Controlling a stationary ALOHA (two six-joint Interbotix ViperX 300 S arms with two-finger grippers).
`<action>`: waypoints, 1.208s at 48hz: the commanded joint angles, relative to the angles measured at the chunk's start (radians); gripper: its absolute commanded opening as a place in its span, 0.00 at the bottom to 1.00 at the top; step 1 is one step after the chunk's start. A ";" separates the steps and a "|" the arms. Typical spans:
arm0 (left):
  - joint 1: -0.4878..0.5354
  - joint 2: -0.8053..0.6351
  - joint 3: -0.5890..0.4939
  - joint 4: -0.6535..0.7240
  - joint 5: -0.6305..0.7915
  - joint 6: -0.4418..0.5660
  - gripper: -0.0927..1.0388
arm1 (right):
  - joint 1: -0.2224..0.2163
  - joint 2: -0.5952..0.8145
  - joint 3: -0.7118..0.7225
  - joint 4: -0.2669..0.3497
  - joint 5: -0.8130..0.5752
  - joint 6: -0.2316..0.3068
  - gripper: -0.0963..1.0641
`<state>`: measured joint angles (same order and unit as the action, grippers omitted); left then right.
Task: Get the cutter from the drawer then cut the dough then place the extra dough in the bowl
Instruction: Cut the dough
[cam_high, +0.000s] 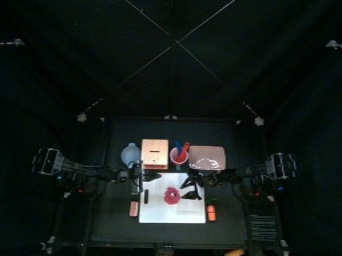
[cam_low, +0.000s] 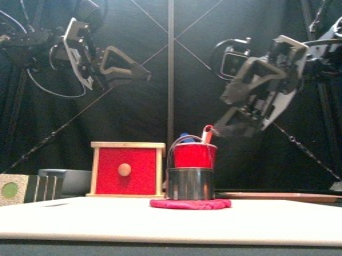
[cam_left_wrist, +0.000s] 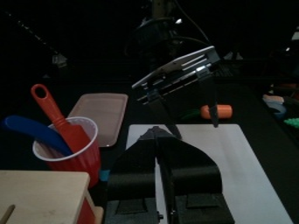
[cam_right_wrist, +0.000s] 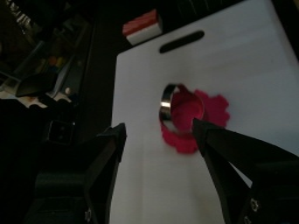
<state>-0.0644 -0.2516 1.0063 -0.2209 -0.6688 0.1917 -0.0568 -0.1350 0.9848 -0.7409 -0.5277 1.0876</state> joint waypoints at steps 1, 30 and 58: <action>0.009 -0.002 -0.028 0.005 -0.020 -0.003 0.35 | -0.005 -0.091 0.058 0.075 -0.029 -0.051 0.88; 0.002 0.055 0.009 0.055 -0.055 -0.066 0.35 | 0.262 -0.129 0.192 1.095 -0.379 -1.160 0.88; -0.106 0.511 -0.107 0.230 -0.336 -0.261 0.42 | 0.465 0.158 0.101 1.382 -0.584 -1.239 0.89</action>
<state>-0.1549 0.2654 0.9342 0.0092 -1.0385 -0.0706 0.4034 0.0414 1.1029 0.6320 -1.1060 -0.1534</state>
